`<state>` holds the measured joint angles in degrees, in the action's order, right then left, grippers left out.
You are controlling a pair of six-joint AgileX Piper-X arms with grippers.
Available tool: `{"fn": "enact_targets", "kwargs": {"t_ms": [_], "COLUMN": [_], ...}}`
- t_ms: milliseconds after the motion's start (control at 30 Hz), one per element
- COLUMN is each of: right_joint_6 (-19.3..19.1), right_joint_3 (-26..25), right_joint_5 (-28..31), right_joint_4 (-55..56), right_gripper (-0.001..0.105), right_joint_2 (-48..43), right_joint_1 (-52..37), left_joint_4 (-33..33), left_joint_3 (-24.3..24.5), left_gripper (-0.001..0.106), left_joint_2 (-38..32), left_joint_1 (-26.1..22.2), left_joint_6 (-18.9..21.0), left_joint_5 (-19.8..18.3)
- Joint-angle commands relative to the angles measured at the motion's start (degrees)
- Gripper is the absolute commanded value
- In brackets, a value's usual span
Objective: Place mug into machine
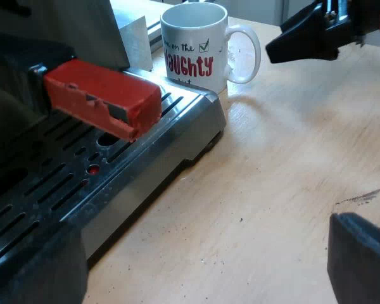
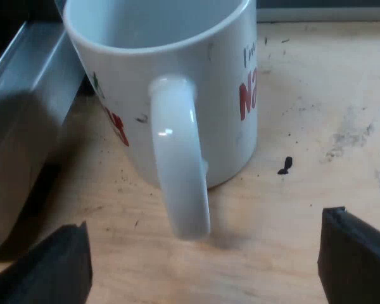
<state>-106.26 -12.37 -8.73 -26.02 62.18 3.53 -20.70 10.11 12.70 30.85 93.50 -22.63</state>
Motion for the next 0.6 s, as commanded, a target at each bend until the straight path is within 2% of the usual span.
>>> {"fn": "enact_targets", "kwargs": {"t_ms": [33,167,600], "right_joint_6": [0.06,2.15,2.14], "right_joint_3": [-0.2,-1.66,-8.81], "right_joint_5": [-0.59,-0.59,-0.59], "right_joint_4": [-4.35,-8.53,-10.26], "right_gripper": [0.074,0.074,0.074], "right_joint_2": [2.35,8.68,20.33], "right_joint_1": [0.2,0.2,0.2], "left_joint_4": [0.97,0.97,0.97], "left_joint_3": [0.19,0.19,0.19], "left_gripper": [0.078,0.078,0.078], "left_joint_2": [0.2,0.2,0.2], "left_joint_1": [0.31,0.31,0.31], "left_joint_6": [0.02,0.02,0.02], "left_joint_5": [-0.28,-0.28,-0.28]}}
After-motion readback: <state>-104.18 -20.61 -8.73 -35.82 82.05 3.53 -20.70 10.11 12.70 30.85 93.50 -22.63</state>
